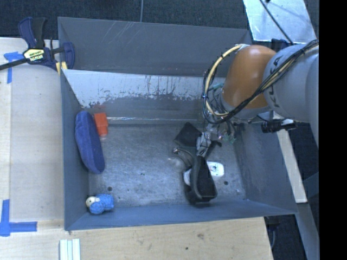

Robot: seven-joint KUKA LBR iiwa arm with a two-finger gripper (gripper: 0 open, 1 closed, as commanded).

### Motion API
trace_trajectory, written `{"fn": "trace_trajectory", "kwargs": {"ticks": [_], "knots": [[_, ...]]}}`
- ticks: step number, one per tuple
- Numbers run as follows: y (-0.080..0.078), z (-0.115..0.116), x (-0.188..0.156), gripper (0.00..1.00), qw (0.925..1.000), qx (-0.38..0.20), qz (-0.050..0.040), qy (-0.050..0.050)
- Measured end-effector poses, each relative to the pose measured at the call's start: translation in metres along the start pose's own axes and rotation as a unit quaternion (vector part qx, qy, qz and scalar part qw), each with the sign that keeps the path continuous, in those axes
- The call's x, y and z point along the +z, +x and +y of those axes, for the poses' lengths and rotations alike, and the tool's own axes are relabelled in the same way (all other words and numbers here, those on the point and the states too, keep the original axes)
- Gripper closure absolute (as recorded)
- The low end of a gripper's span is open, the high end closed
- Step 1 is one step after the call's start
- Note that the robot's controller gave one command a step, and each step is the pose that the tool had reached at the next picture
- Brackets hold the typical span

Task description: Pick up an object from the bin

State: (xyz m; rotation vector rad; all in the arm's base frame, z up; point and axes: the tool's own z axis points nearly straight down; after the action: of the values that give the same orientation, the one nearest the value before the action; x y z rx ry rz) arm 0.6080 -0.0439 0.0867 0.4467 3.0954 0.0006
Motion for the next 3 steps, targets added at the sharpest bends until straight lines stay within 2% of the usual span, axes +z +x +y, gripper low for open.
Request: {"fn": "trace_trajectory", "kwargs": {"ticks": [1, 2, 3], "knots": [[0.0030, 0.0127, 0.0062, 0.00, 0.9999, 0.017, -0.0017, -0.002], [-0.0036, 0.0066, 0.0074, 0.00, 0.9988, 0.048, -0.0045, -0.002], [-0.0053, 0.0066, 0.0062, 0.00, 0.9989, 0.046, 0.0035, 0.001]]}}
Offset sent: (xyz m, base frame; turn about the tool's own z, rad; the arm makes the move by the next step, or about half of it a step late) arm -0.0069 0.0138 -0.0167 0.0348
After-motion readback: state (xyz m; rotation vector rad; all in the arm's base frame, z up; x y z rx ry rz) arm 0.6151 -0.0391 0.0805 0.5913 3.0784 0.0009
